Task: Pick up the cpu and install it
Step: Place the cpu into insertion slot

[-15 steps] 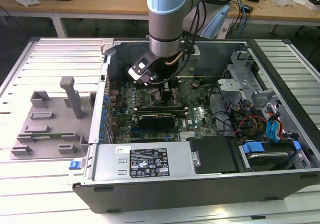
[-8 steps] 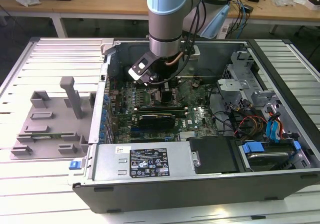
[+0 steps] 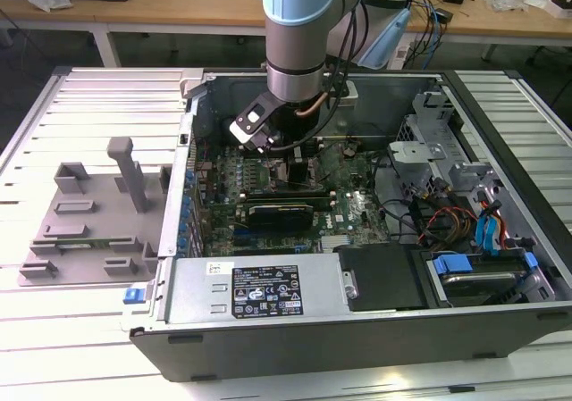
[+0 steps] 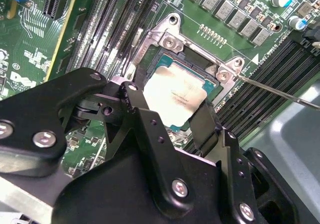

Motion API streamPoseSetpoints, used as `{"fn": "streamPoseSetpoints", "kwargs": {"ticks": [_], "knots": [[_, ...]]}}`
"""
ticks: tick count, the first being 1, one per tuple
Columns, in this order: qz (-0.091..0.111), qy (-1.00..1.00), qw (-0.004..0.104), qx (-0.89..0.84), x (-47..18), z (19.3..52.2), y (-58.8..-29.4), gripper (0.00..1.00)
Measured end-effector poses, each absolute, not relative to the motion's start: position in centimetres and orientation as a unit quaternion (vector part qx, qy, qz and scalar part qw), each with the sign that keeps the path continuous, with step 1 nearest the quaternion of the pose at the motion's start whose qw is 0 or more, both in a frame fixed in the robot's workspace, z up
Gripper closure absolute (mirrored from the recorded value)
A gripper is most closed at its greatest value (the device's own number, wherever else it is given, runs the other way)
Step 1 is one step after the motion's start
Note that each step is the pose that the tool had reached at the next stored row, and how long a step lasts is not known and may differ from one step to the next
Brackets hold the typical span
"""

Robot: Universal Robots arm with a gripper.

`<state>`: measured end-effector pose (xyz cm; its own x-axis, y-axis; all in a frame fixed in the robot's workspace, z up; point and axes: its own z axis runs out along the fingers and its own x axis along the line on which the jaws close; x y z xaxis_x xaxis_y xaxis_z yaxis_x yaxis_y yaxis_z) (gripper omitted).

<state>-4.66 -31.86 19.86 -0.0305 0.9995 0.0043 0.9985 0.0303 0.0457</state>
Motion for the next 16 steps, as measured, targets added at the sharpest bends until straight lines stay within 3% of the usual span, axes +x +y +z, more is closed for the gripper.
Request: {"fn": "streamPoseSetpoints", "kwargs": {"ticks": [15, 16], "knots": [[0.018, 0.718, 0.014, 0.696, -4.7, 21.2, -31.9, 0.38], [0.018, 0.718, 0.014, 0.696, -4.7, 21.2, -31.9, 0.53]]}}
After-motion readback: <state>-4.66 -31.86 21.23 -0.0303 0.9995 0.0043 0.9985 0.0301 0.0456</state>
